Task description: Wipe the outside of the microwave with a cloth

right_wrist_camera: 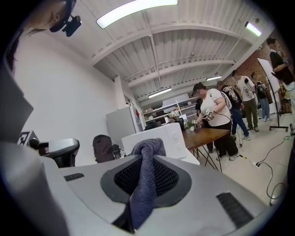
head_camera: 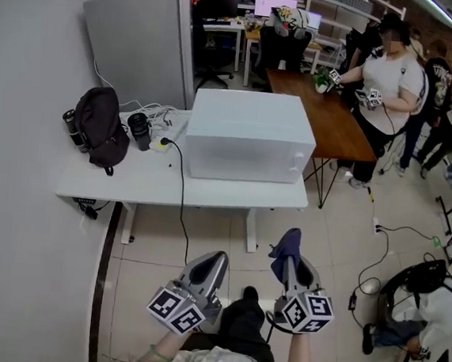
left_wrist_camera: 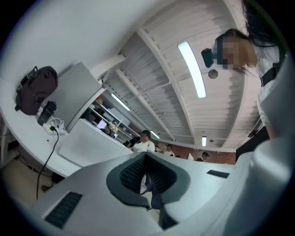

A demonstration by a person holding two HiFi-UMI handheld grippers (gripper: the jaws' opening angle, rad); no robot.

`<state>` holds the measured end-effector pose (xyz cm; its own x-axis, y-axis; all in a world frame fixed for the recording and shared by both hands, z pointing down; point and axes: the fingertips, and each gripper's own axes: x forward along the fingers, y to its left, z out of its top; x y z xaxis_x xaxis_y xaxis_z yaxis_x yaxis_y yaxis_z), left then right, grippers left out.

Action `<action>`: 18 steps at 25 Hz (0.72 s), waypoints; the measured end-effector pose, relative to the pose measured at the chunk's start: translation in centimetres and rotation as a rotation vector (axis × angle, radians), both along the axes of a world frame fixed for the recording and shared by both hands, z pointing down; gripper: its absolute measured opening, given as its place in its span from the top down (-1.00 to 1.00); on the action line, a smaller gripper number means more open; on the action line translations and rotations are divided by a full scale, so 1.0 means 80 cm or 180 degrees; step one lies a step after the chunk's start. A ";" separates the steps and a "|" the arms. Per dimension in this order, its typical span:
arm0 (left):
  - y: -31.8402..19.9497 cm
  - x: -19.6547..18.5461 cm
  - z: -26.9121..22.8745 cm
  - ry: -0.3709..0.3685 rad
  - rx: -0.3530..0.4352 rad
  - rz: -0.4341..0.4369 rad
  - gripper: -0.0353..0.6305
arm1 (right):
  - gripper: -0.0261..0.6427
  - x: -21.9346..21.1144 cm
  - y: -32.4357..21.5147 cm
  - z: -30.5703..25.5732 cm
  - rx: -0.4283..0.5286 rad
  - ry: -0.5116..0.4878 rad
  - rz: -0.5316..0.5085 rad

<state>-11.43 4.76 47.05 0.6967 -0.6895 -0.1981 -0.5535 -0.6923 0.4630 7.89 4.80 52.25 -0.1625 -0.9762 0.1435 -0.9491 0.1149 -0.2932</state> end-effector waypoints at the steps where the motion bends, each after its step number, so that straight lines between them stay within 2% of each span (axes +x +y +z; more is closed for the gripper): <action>1: 0.015 -0.005 -0.003 0.0013 -0.0009 0.0016 0.94 | 0.69 -0.011 0.020 -0.008 0.0003 -0.0068 0.0000; 6: 0.077 -0.015 -0.007 -0.0046 0.0020 0.0111 0.94 | 0.69 -0.042 0.105 -0.028 -0.0049 -0.0658 0.0086; 9: 0.109 -0.014 0.003 -0.0086 -0.0072 0.0118 0.94 | 0.69 -0.053 0.142 -0.022 -0.0150 -0.0630 0.0073; 13: 0.147 -0.012 0.016 -0.0158 -0.0202 0.0038 0.94 | 0.69 -0.071 0.177 -0.013 -0.0254 -0.0651 -0.0107; 18: 0.185 0.012 0.035 -0.0427 -0.0100 -0.0068 0.94 | 0.69 -0.065 0.207 -0.012 -0.0277 -0.0599 -0.0273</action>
